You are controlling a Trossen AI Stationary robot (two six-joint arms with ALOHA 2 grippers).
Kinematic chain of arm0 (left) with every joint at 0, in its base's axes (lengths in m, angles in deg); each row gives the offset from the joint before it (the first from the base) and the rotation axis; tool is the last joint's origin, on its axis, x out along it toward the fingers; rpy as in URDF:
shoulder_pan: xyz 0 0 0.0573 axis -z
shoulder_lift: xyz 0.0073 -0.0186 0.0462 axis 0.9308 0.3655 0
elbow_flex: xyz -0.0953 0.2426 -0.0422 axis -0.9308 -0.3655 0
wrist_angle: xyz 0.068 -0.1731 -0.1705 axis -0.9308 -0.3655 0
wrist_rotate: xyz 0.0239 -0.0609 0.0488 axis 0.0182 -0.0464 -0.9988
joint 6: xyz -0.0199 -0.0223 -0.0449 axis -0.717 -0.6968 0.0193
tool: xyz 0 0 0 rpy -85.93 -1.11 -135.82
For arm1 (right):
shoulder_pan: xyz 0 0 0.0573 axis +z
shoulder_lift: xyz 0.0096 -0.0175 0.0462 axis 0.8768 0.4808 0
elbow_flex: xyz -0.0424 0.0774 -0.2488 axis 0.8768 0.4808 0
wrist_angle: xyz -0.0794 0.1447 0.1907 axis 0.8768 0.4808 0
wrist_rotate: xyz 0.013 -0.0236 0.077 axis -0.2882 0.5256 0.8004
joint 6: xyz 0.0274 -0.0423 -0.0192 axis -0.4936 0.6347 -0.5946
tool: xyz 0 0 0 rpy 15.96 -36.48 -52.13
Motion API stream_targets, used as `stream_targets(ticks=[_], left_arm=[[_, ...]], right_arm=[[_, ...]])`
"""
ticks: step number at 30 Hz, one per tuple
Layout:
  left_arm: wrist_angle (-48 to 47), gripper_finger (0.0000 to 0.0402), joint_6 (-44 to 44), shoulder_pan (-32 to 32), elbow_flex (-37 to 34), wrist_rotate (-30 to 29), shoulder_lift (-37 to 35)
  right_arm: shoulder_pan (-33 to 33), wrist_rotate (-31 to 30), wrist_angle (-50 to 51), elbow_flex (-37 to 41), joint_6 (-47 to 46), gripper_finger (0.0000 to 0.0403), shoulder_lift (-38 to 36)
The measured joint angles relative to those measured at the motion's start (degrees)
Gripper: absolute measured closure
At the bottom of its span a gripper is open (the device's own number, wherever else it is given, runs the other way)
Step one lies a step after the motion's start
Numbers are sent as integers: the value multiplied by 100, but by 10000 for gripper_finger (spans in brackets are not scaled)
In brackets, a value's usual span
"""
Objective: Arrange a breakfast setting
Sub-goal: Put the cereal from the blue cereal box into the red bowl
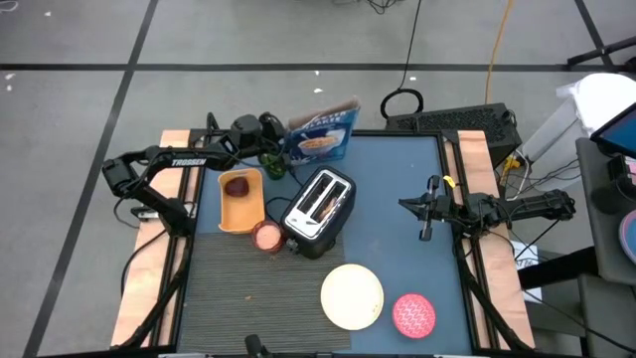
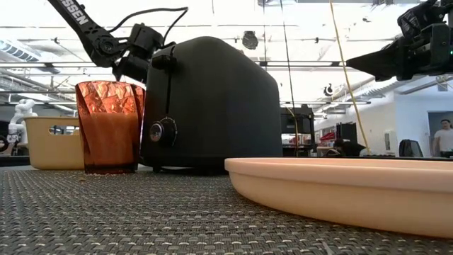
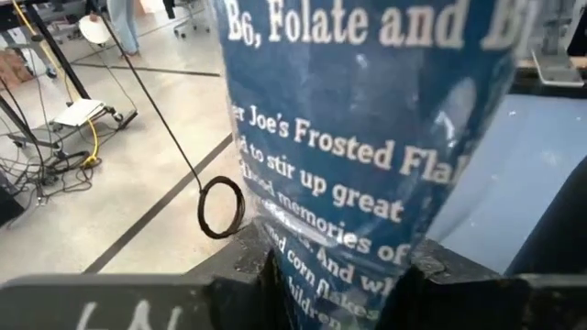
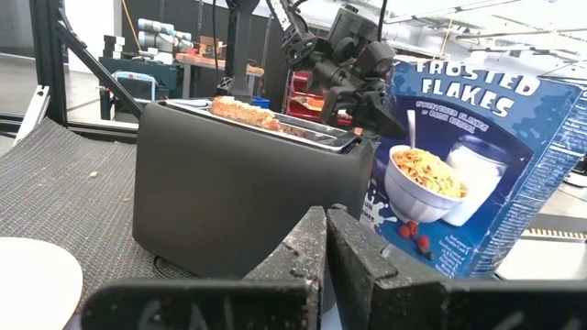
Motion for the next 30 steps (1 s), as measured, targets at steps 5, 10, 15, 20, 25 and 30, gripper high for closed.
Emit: stream_targets(ticks=[5, 10, 15, 20, 25, 30], left_arm=[[164, 315, -122, 0, 0, 0, -11], [181, 356, -137, 0, 0, 7, -11], [368, 376, -156, 0, 0, 3, -11], [740, 378, -370, 0, 0, 7, -11], [1187, 378, -613, -2, 1, 176, -11], [1259, 378, -936, 0, 193, 466, -11]], right_arm=[[1, 0, 1, 1, 0, 394, 1], [0, 0, 0, 1, -1, 394, 1], [2, 0, 0, 2, 0, 394, 2], [2, 2, -43, 2, -166, 394, 2], [0, -21, -429, 0, -922, 394, 2], [0, -37, -1102, 2, -1391, 383, 2]])
